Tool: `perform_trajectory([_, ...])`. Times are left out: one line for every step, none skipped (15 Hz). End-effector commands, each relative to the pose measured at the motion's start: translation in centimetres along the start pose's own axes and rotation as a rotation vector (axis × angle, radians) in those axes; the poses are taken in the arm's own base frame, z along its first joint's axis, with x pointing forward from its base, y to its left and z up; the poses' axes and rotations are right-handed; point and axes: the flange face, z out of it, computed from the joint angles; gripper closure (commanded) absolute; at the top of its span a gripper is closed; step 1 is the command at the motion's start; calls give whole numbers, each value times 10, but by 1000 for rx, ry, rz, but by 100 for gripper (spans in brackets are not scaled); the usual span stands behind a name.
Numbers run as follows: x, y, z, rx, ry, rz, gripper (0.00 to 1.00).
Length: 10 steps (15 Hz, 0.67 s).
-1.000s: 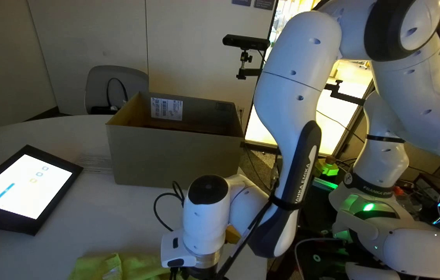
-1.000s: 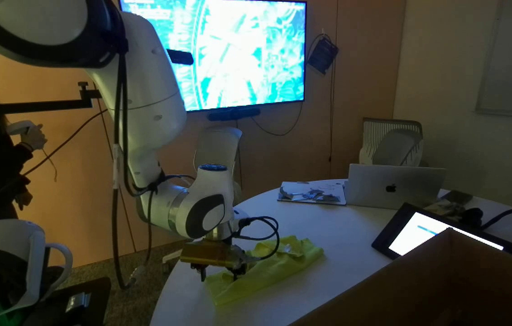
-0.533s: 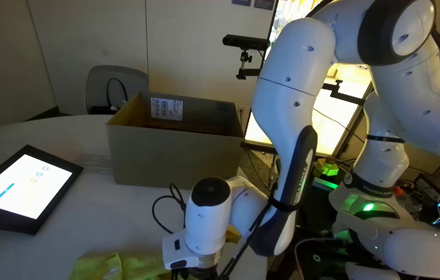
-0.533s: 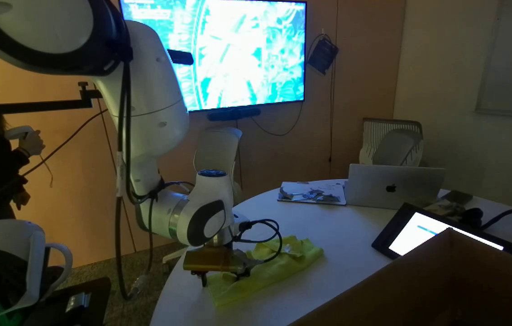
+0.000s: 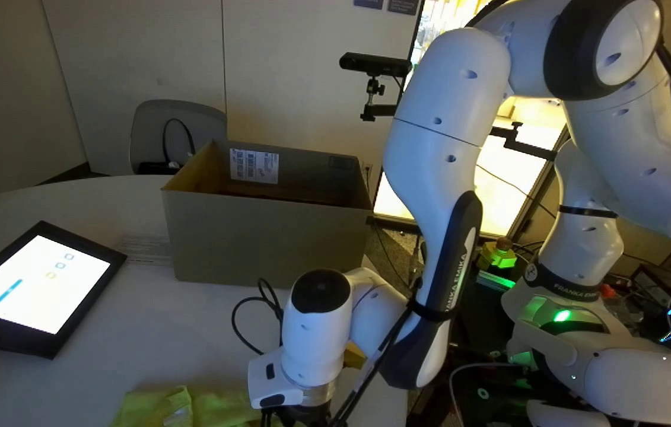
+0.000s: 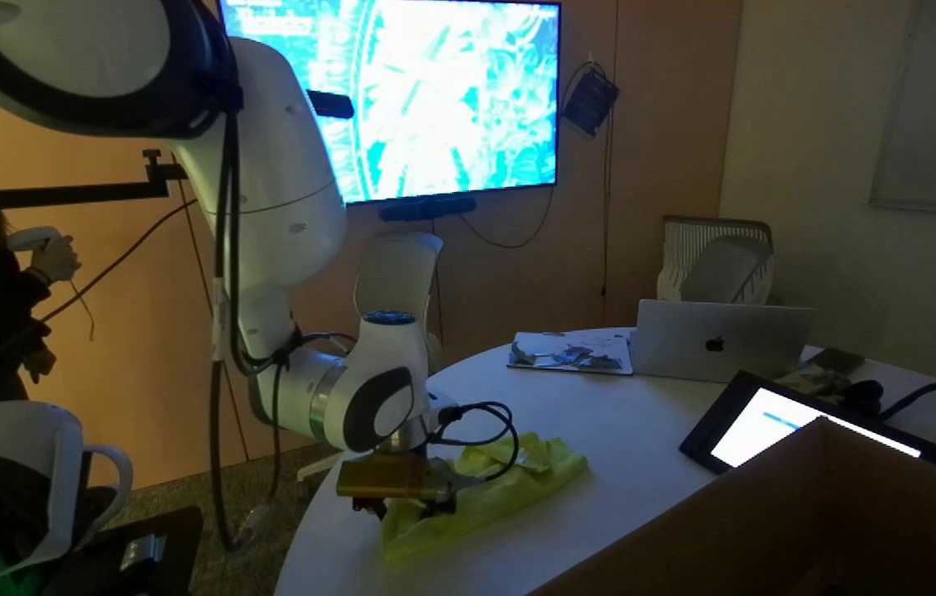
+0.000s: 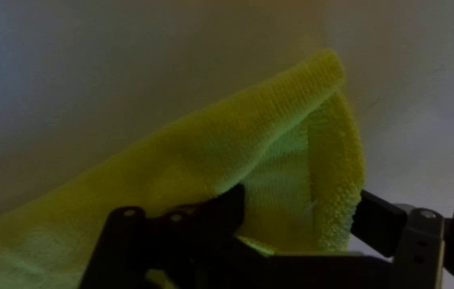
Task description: Put the marker on the towel, fold the towel twice, put the towel inside the box
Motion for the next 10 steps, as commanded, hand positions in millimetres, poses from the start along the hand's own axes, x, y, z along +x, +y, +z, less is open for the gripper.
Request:
perform_trajectory([-9,4,8,2,4,-4,72])
perform_trajectory([-9,5,7,3,3,-2,79])
perform_trajectory([-10,5,7,11,0,-3,84])
perform_trajectory([-11,5,5,12,-1,-3,87])
perform_trajectory([-11,6,3,13,0,-3,90])
perform_trajectory([-11,7,1,7,5,0,91])
perform_trajectory([-10,8,-2,2,9,3,89])
perform_trajectory([-10,9,-5,-2,12,5,87])
perform_trajectory([-8,11,-11,-12,17,8,88])
perform_trajectory([-7,13,-16,-22,19,12,86])
